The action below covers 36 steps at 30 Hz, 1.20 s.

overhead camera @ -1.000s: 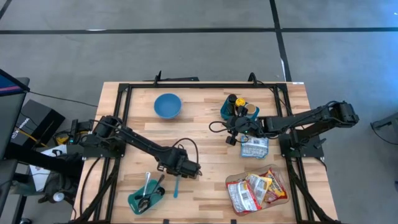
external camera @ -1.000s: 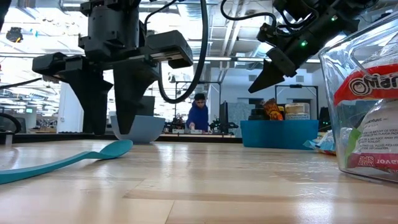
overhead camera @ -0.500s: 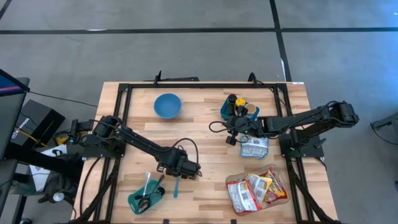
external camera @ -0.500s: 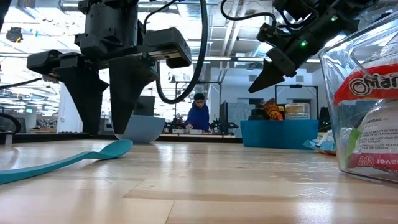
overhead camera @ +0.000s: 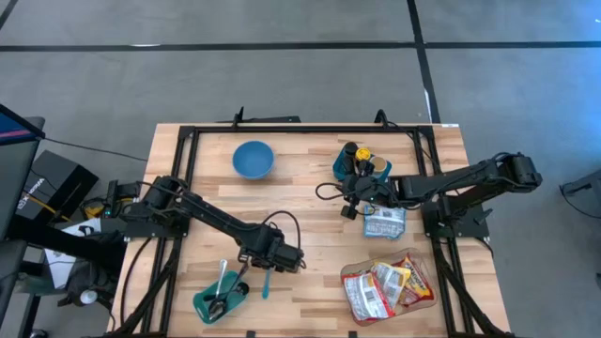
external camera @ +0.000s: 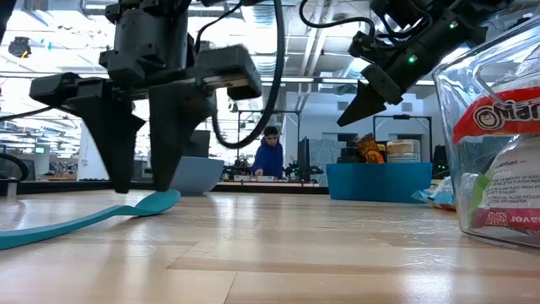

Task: Pick & Place Food Item
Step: Put the blue spoon into the green bin

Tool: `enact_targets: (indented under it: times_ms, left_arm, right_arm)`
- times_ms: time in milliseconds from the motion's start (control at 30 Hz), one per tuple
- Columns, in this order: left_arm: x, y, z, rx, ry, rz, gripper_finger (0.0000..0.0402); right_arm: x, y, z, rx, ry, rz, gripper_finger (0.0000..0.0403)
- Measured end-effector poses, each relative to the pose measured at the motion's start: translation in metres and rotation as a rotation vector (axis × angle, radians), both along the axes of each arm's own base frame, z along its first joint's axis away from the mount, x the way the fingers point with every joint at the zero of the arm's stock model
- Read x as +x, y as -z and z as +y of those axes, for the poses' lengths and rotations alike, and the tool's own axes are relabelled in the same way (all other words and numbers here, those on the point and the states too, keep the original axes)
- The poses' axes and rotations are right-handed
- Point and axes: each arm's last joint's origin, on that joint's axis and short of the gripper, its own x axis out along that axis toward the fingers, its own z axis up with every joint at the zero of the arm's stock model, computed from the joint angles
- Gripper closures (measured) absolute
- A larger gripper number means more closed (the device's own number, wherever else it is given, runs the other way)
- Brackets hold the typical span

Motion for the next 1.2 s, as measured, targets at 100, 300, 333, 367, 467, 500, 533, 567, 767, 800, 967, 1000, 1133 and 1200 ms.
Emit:
enact_targets:
  times_ms: [100, 300, 333, 367, 467, 500, 533, 567, 767, 800, 967, 1000, 1133, 1200]
  left_arm:
    - [-0.002, 0.001, 0.001, 0.01, -0.001, 0.021, 0.0252]
    - [-0.002, 0.001, 0.001, 0.013, -0.001, 0.028, 0.0252]
    - [-0.003, 0.001, 0.001, 0.015, 0.003, 0.034, 0.0252]
    - [-0.003, 0.001, 0.001, 0.018, 0.012, 0.038, 0.0252]
    - [-0.004, 0.004, 0.002, 0.017, 0.034, 0.029, 0.0252]
    - [-0.005, 0.007, 0.002, 0.017, 0.034, 0.028, 0.0252]
    - [-0.006, 0.01, 0.003, 0.018, 0.034, 0.032, 0.0252]
    - [-0.007, 0.013, 0.003, 0.013, 0.034, 0.031, 0.0252]
    - [-0.005, 0.019, 0.001, -0.051, 0.034, -0.022, 0.0252]
    - [-0.005, 0.019, 0.001, -0.053, 0.034, -0.026, 0.0252]
    - [-0.008, 0.019, 0.002, -0.041, 0.033, 0.005, 0.0252]
    - [-0.009, 0.019, 0.002, -0.037, 0.029, 0.016, 0.0252]
    - [-0.014, 0.019, 0.004, -0.02, 0.01, 0.068, 0.0252]
    - [-0.015, 0.019, 0.005, -0.013, 0.009, 0.085, 0.0252]
  right_arm:
    - [0.0, 0.0, 0.0, 0.0, 0.0, 0.0, 0.0316]
    - [0.0, 0.0, 0.0, 0.0, 0.0, 0.0, 0.0316]
    - [0.0, 0.0, 0.0, 0.0, 0.0, 0.0, 0.0316]
    - [0.0, 0.0, 0.0, 0.0, 0.0, 0.0, 0.0316]
    - [0.0, 0.0, 0.0, 0.0, 0.0, 0.0, 0.0316]
    - [0.0, 0.0, 0.0, 0.0, 0.0, 0.0, 0.0316]
    - [0.0, 0.0, 0.0, 0.0, 0.0, 0.0, 0.0316]
    - [0.0, 0.0, 0.0, 0.0, 0.0, 0.0, 0.0316]
    - [0.0, 0.0, 0.0, 0.0, 0.0, 0.0, 0.0316]
    - [0.0, 0.0, 0.0, 0.0, 0.0, -0.001, 0.0316]
    - [0.0, 0.0, 0.0, 0.0, -0.001, -0.001, 0.0316]
    - [0.0, 0.0, 0.0, -0.001, -0.001, -0.001, 0.0316]
    - [0.0, 0.0, 0.0, -0.002, -0.001, -0.001, 0.0316]
    - [0.0, 0.0, 0.0, -0.002, -0.001, -0.001, 0.0316]
